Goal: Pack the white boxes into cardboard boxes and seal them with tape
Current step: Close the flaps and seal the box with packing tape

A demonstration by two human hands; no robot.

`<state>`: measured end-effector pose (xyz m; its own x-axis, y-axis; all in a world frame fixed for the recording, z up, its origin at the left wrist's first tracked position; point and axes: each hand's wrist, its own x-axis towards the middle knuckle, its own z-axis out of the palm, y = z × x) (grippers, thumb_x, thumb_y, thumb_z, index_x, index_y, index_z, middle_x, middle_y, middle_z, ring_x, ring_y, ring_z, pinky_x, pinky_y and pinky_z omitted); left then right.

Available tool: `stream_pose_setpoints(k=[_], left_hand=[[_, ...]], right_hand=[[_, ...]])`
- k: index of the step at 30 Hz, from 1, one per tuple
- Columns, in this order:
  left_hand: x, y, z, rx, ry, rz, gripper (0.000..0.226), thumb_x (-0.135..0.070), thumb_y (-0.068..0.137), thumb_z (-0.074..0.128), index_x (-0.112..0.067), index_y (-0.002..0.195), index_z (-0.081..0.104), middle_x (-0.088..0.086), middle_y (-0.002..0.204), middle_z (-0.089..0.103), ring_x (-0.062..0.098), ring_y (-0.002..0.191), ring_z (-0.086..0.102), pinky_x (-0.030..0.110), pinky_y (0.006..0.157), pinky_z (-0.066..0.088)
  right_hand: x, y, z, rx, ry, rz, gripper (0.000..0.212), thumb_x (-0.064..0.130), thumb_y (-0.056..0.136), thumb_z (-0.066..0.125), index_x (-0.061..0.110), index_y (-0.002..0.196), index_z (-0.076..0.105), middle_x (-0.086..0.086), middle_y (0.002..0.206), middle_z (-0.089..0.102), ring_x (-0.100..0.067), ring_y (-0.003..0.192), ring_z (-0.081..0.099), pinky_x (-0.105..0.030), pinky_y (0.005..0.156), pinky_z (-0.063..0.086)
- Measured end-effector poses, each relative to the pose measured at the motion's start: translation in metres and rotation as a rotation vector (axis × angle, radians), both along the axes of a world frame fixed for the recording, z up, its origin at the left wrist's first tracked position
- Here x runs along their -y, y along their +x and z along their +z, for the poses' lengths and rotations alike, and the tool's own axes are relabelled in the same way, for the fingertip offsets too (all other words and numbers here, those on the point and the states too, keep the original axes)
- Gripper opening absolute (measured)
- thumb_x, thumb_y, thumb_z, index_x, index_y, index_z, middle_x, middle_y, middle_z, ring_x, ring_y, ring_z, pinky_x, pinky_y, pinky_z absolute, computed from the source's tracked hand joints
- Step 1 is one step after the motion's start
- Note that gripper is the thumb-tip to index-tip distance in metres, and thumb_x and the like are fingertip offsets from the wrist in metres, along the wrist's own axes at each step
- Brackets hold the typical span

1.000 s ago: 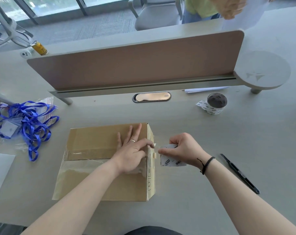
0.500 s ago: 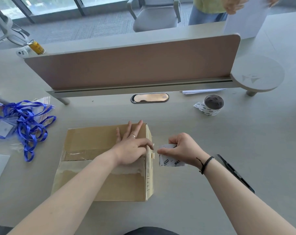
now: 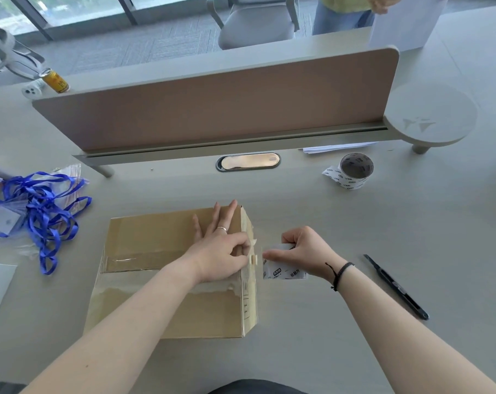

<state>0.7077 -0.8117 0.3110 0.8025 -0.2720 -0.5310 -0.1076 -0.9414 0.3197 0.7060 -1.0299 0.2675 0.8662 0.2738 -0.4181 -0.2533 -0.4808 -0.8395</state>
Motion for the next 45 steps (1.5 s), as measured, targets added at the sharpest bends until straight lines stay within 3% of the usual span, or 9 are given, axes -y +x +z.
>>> stream_pose_setpoints(k=[6, 9, 13, 18, 23, 27, 33, 40, 45], left_hand=[[0.001, -0.005, -0.005, 0.038, 0.016, 0.036, 0.024, -0.037, 0.084, 0.057, -0.040, 0.099, 0.038, -0.015, 0.164, -0.026, 0.018, 0.148, -0.035, 0.059, 0.116, -0.022], [0.005, -0.008, -0.009, 0.072, 0.034, 0.062, 0.045, -0.041, 0.086, 0.054, -0.045, 0.124, 0.032, -0.017, 0.162, -0.028, 0.017, 0.147, -0.036, 0.057, 0.116, -0.024], [0.008, -0.014, -0.016, 0.150, 0.075, 0.094, 0.077, -0.054, 0.094, 0.047, -0.047, 0.153, -0.003, -0.017, 0.160, -0.033, 0.013, 0.146, -0.037, 0.053, 0.117, -0.025], [0.009, -0.018, -0.020, 0.186, 0.061, 0.154, 0.091, -0.045, 0.096, 0.050, -0.041, 0.155, -0.019, -0.015, 0.163, -0.028, 0.009, 0.148, -0.032, 0.048, 0.119, -0.023], [0.012, -0.019, -0.023, 0.233, 0.001, 0.230, 0.076, -0.041, 0.100, 0.043, -0.040, 0.157, -0.006, -0.020, 0.165, -0.016, 0.004, 0.150, -0.024, 0.043, 0.120, -0.022], [0.015, -0.020, -0.024, 0.264, -0.015, 0.246, 0.077, -0.033, 0.098, 0.048, -0.037, 0.159, 0.001, -0.018, 0.166, -0.012, 0.007, 0.152, -0.021, 0.043, 0.121, -0.021], [0.018, -0.016, -0.023, 0.173, 0.021, 0.176, 0.082, -0.025, 0.098, 0.046, -0.035, 0.159, -0.007, -0.007, 0.164, -0.029, 0.014, 0.148, -0.033, 0.048, 0.119, -0.023], [0.013, -0.015, -0.018, 0.110, 0.021, 0.129, 0.099, -0.030, 0.091, 0.060, -0.036, 0.158, -0.012, -0.012, 0.161, -0.034, 0.013, 0.148, -0.034, 0.048, 0.117, -0.024], [-0.007, -0.027, -0.015, 0.061, 0.053, 0.010, 0.112, -0.025, 0.081, 0.061, -0.048, 0.150, -0.023, -0.019, 0.157, -0.039, 0.007, 0.143, -0.040, 0.050, 0.119, -0.022]], right_hand=[[-0.002, -0.001, -0.013, -0.057, 0.007, -0.006, 0.068, 0.044, 0.071, 0.086, 0.024, 0.058, 0.023, 0.007, 0.058, 0.020, -0.015, 0.056, 0.021, -0.029, 0.050, 0.015], [-0.003, -0.001, -0.021, -0.087, 0.034, -0.022, 0.067, 0.045, 0.070, 0.087, 0.023, 0.058, 0.025, 0.005, 0.059, 0.023, -0.016, 0.056, 0.023, -0.029, 0.049, 0.016], [-0.007, 0.000, -0.029, -0.136, 0.052, -0.025, 0.066, 0.047, 0.069, 0.088, 0.023, 0.056, 0.028, 0.007, 0.056, 0.026, -0.014, 0.053, 0.027, -0.026, 0.047, 0.019], [-0.015, 0.001, -0.037, -0.165, 0.064, 0.001, 0.067, 0.050, 0.069, 0.088, 0.023, 0.054, 0.028, 0.013, 0.050, 0.025, -0.010, 0.048, 0.026, -0.026, 0.047, 0.018], [-0.015, 0.003, -0.042, -0.169, 0.065, 0.006, 0.068, 0.052, 0.067, 0.087, 0.024, 0.057, 0.026, 0.008, 0.057, 0.024, -0.015, 0.056, 0.026, -0.031, 0.052, 0.016], [-0.017, 0.004, -0.043, -0.158, 0.078, 0.011, 0.068, 0.052, 0.067, 0.087, 0.024, 0.057, 0.025, 0.007, 0.059, 0.024, -0.015, 0.057, 0.026, -0.030, 0.051, 0.017], [-0.020, 0.005, -0.046, -0.155, 0.086, 0.031, 0.072, 0.061, 0.061, 0.085, 0.024, 0.057, 0.023, 0.009, 0.058, 0.022, -0.015, 0.057, 0.023, -0.031, 0.053, 0.015], [-0.020, 0.001, -0.048, -0.145, 0.102, 0.092, 0.074, 0.059, 0.065, 0.088, 0.024, 0.056, 0.024, 0.011, 0.055, 0.022, -0.012, 0.051, 0.022, -0.030, 0.050, 0.015], [-0.023, -0.021, -0.052, -0.182, 0.159, 0.184, 0.071, 0.063, 0.071, 0.082, 0.024, 0.057, 0.024, 0.008, 0.059, 0.021, -0.012, 0.053, 0.020, -0.028, 0.050, 0.015]])
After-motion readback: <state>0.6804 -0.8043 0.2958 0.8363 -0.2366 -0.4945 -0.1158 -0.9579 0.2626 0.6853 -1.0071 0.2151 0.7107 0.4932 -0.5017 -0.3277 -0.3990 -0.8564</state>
